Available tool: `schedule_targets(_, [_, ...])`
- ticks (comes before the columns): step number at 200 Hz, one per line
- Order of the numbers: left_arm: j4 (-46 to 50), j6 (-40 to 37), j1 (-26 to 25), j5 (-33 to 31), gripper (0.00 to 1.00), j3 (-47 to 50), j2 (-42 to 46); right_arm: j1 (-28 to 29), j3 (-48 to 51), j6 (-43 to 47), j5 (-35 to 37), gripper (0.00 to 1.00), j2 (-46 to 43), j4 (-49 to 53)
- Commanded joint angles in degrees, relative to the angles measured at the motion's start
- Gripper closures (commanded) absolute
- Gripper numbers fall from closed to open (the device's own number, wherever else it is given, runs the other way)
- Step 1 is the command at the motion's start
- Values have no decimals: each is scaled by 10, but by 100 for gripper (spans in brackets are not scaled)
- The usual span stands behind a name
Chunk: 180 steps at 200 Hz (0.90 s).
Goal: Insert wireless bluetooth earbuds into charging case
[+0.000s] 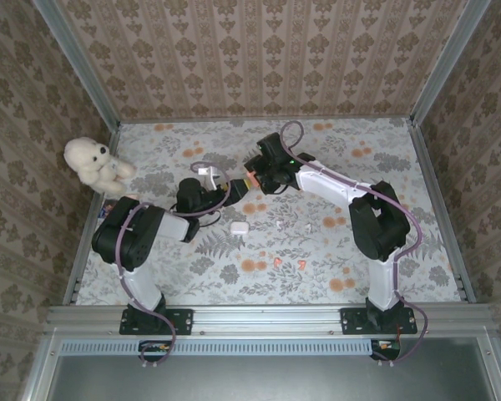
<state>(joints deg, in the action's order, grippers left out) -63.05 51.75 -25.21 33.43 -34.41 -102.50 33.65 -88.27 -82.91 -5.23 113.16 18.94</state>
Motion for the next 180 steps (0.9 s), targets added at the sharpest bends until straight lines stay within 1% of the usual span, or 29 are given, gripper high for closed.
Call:
schedule_targets(1, [4, -27, -5, -13, 21, -22, -17, 5, -19, -15, -14, 46, 16, -5])
schedule_targets(82, [-17, -18, -6, -28, 34, -52, -58, 8, -17, -17, -22, 46, 13, -8])
schedule_targets(85, [-18, -17, -20, -28, 34, -53, -60, 9, -17, -18, -21, 46, 12, -8])
schedule_targets(93, [-21, -16, -24, -29, 35, -55, -62, 9, -17, -18, -22, 46, 13, -9])
schedule_targets(132, [-27, -13, -28, -36, 37, -62, -69, 11, -17, -21, -25, 46, 14, -11])
schedule_targets(180, [-31, -15, -28, -48, 43, -57, -67, 12, -13, -21, -24, 46, 11, -9])
